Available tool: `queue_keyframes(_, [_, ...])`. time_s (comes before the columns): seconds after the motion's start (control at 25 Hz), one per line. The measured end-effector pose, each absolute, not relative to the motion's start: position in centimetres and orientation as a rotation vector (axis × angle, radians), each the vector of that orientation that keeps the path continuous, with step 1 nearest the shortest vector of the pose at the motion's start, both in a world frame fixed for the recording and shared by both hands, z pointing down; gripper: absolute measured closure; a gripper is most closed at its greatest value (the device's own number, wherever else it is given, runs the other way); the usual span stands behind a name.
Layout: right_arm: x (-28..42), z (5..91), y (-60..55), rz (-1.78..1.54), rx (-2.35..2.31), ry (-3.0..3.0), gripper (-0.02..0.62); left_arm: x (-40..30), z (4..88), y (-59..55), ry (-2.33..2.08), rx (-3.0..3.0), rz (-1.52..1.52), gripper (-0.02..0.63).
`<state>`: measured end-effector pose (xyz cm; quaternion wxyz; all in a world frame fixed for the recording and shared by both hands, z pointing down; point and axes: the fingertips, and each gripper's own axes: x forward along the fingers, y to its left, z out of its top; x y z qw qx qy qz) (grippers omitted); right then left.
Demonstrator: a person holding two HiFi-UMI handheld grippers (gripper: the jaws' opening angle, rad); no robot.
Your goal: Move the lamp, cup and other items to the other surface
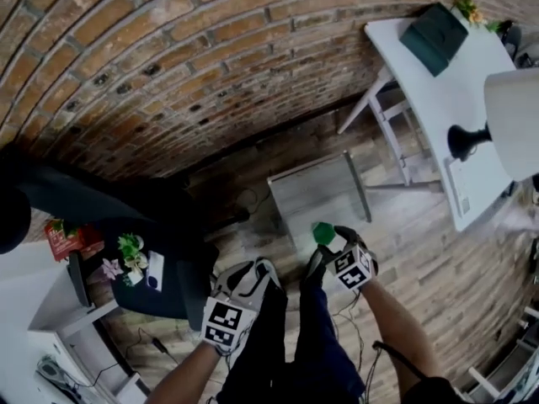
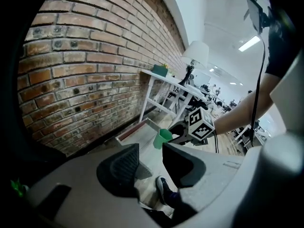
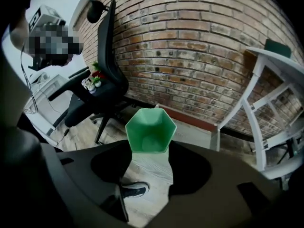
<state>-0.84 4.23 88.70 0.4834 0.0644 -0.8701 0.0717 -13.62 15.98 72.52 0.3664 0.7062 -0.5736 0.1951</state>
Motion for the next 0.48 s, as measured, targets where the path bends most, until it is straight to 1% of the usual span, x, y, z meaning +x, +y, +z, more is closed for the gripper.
queue_keyframes(0.48, [3.9,71.4,1.2,0.362,0.374,-2.125,0.35,-14.4,61.4,14.0,-1.488,1.953,0.49,0.456])
